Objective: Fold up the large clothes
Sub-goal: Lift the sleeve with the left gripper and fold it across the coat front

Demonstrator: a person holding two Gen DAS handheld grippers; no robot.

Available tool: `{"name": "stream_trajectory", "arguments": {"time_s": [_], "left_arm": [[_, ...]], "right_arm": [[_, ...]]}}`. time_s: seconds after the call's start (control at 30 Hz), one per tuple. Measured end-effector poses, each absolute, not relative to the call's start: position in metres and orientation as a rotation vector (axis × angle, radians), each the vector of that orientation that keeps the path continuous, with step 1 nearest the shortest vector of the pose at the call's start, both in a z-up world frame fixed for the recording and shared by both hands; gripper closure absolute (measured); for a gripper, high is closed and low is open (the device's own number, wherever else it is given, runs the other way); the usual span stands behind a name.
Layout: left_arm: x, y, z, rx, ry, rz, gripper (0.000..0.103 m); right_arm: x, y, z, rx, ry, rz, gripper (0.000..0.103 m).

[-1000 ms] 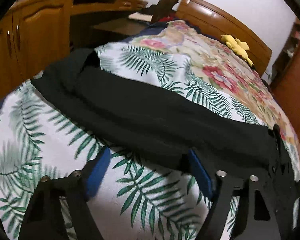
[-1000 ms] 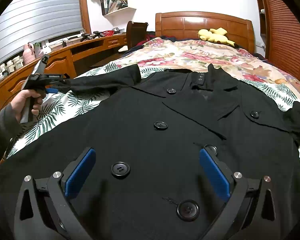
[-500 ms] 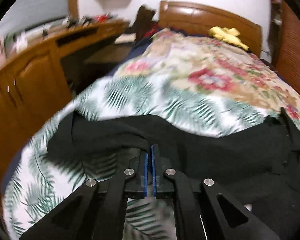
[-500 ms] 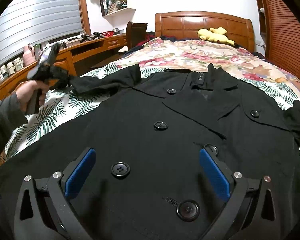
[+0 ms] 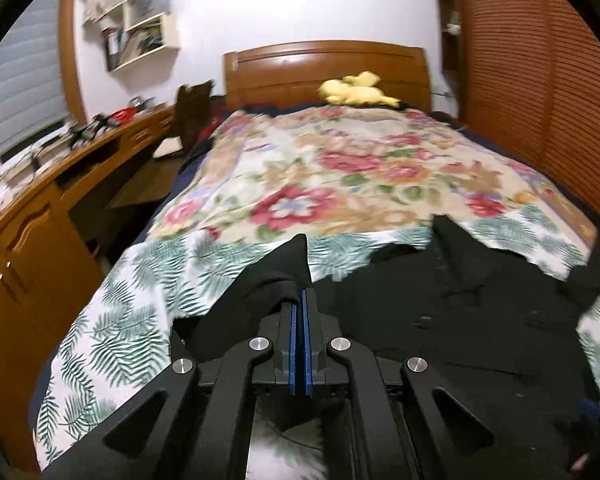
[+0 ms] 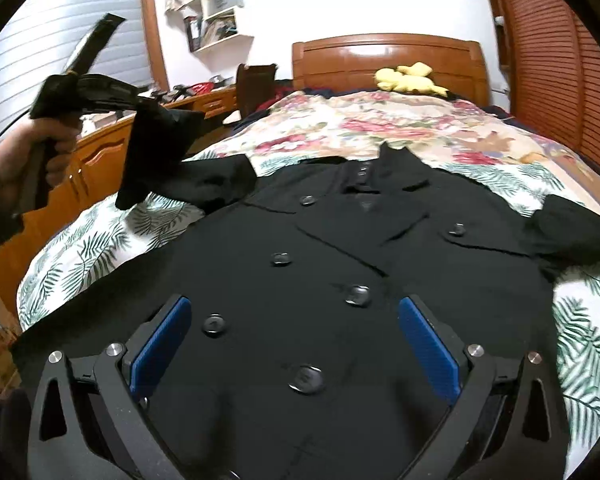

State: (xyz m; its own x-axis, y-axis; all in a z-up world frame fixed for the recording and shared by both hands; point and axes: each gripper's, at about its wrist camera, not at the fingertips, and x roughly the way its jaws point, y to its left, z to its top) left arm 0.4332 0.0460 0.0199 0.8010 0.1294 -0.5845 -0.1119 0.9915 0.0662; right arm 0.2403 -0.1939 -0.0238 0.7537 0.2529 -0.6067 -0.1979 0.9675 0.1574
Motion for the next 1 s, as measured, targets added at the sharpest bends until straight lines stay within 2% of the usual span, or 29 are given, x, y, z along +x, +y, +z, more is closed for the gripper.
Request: {"name": "stream_trajectory", "arguments": {"time_s": [0.23, 0.4, 0.53, 0.57, 0.63, 0.67, 0.7, 0.8, 1.0], "left_arm": [[0.394, 0.014, 0.03, 0.086, 0.621, 0.023, 0.101], [0.374, 0.006, 0.017, 0.118, 0.652, -0.011, 0.1], [0.357, 0.0, 0.004, 0.126, 0.679, -0.064, 0.094], [0.355, -0.002, 0.005, 0.118, 0.684, -0.081, 0.091], [0.339, -0.003, 0.01, 0.095, 0.683, -0.116, 0.077], [0.333, -0.003, 0.016, 0.079, 0.683, -0.138, 0.064], [0.326, -0.002, 0.02, 0.064, 0.67, -0.161, 0.056], [0.309, -0.003, 0.029, 0.059, 0.637, -0.174, 0.051], [0.315, 0.021, 0.011, 0.054, 0.659, -0.102, 0.049]], "right_arm": [[0.236, -0.217, -0.013, 0.106, 0.646, 0.203, 0.0], [0.235, -0.221, -0.012, 0.091, 0.639, 0.187, 0.0], [0.233, -0.226, -0.014, 0.091, 0.643, 0.182, 0.0], [0.232, -0.228, -0.015, 0.09, 0.643, 0.182, 0.0], [0.229, -0.23, -0.017, 0.085, 0.645, 0.182, 0.0], [0.229, -0.231, -0.018, 0.083, 0.646, 0.181, 0.0], [0.228, -0.231, -0.018, 0.079, 0.648, 0.181, 0.0], [0.226, -0.233, -0.019, 0.084, 0.649, 0.183, 0.0], [0.225, -0.231, -0.018, 0.088, 0.65, 0.196, 0.0]]}}
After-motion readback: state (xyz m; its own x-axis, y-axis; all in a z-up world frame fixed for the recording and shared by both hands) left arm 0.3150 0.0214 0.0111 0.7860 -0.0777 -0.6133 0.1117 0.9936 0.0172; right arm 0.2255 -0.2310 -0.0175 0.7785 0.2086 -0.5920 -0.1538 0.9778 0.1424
